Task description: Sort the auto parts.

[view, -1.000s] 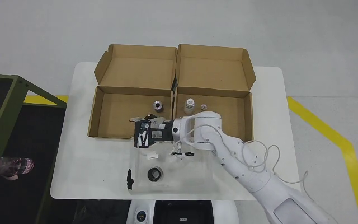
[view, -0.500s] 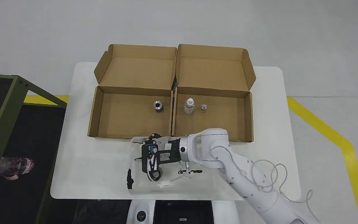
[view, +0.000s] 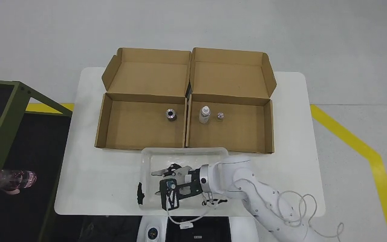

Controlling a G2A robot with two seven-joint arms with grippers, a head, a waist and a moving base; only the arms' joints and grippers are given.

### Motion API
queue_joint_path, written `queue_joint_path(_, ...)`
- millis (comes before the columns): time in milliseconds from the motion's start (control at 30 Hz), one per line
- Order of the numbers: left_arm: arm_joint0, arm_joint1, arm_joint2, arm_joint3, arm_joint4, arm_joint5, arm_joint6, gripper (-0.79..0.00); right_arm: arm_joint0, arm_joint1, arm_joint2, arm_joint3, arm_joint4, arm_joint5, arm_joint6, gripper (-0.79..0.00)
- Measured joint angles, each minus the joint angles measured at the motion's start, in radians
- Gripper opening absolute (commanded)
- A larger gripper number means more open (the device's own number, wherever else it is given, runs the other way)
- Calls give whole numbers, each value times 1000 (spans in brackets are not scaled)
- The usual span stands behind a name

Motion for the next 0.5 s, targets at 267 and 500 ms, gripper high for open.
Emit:
queue_joint_path(267, 0, 0, 0, 0, 0, 0, 0, 0, -28, 16, -5, 1, -36, -14, 8, -419)
queue_joint_path(500, 0, 0, 0, 0, 0, 0, 0, 0, -30, 25, -7, 17, -66, -13, 4, -403)
